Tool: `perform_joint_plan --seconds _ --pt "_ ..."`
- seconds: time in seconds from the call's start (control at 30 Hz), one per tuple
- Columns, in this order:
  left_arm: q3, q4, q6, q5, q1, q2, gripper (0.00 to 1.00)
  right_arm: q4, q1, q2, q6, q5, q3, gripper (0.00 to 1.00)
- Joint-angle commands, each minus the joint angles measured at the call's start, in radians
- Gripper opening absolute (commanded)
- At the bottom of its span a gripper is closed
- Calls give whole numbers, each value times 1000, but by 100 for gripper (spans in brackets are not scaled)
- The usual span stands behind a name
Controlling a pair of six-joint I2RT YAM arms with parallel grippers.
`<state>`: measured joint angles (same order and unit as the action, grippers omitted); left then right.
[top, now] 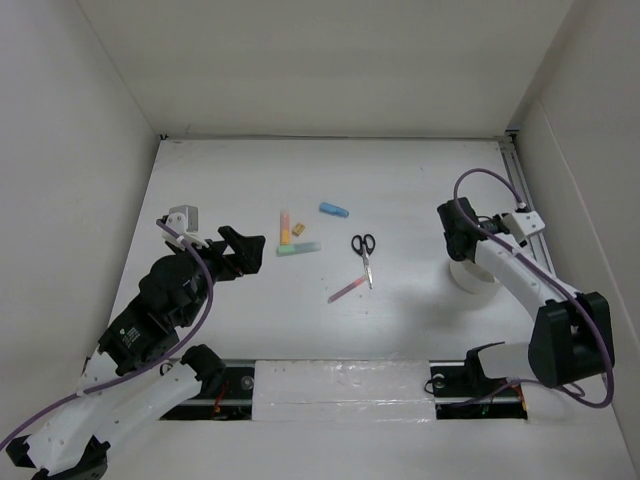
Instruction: Sort the stationery into containers
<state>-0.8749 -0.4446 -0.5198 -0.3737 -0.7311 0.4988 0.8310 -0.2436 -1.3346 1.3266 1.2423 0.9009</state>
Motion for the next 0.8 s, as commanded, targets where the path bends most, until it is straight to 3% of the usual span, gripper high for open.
perform_joint_plan --seconds 0.0,0.3,0.4,0.57,0.63,0.77 --pt "8 46 17 2 4 -9 100 16 -16 46 8 32 36 43" --pt "8 46 26 2 4 -9 100 82 -109 175 8 23 104 51" --pt "8 46 26 2 4 -9 100 129 -178 228 -4 13 138 60" --pt "8 17 -11 -79 4 20 100 79 -318 264 -104 -20 214 87" --pt "-12 -17 -43 -140 4 33 100 33 -405 249 -223 -84 237 87" --pt "-22 -60 -83 -218 4 58 100 65 -612 175 -140 -113 283 83"
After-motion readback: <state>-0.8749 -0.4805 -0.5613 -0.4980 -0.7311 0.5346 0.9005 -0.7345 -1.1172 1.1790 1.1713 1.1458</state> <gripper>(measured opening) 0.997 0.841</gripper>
